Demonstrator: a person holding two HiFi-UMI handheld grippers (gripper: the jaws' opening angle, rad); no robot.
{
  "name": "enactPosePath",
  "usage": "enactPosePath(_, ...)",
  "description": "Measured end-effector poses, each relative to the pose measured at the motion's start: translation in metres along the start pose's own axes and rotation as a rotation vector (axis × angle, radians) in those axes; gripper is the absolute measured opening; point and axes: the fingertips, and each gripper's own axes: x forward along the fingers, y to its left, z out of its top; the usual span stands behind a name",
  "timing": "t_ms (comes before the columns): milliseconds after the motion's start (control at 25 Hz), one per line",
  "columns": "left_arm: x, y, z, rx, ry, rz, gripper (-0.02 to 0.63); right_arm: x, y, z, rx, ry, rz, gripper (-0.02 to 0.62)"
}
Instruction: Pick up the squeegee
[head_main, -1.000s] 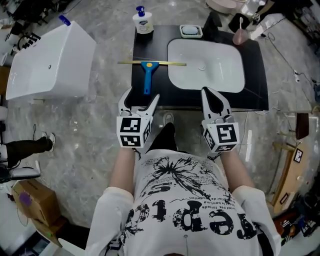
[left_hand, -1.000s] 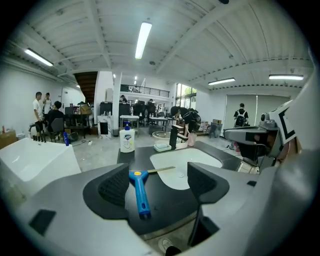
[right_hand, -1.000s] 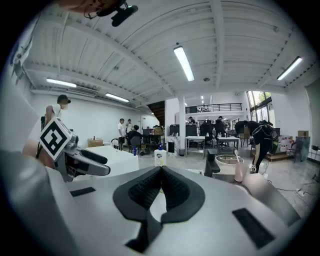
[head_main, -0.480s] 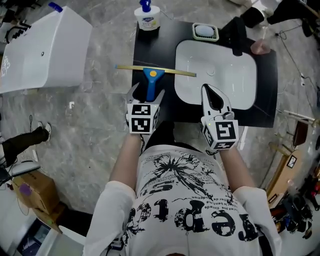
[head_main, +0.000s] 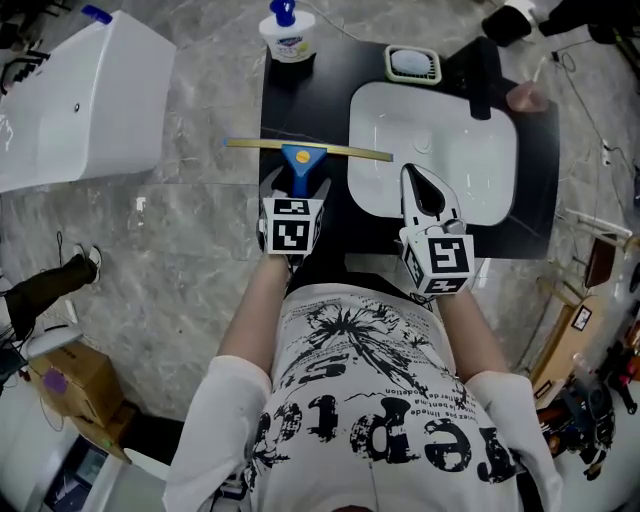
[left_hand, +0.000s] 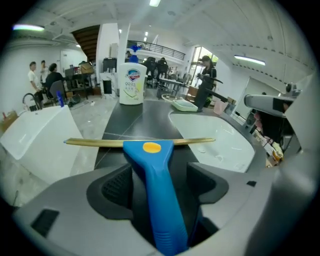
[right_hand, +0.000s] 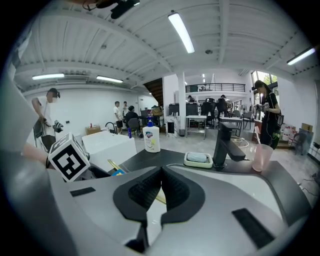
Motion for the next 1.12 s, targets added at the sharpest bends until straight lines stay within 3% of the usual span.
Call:
enactPosePath(120, 0.003, 0.008, -0.003, -0.001, -0.016, 0.086, 0.263, -0.007, -0.005, 0.002, 0.010, -0.003, -0.011, 0.015)
enactPosePath(160, 0.002, 0.009, -0.003, 0.000, -0.020, 0.104, 0.263, -0.010, -0.007, 0.003, 0.015, -0.003, -0.015, 0.015)
enactPosePath(320, 0.000, 0.009, -0.004, -0.016, -0.011, 0.119, 0.250, -0.018, -0.015, 0.001, 0.029, 0.005, -0.033, 0.015)
enactPosePath(440, -0.001, 0.009, -0.003, -0.032, -0.004, 0.138, 0.168, -0.021, -0.015, 0.002, 0.030, 0.001, -0.026, 0.015)
enactPosePath(800, -0.010, -0.001, -0.006, -0.084, -0.022, 0.165, 0.146, -0.031, -0.013, 0.008, -0.006, -0.012, 0.024, 0.015)
enactPosePath(1120, -0.044, -0.017, 0.024, -0.079, -0.133, 0.179, 0.146, -0.047, -0.028, 0.023, -0.020, -0.039, 0.031, 0.015)
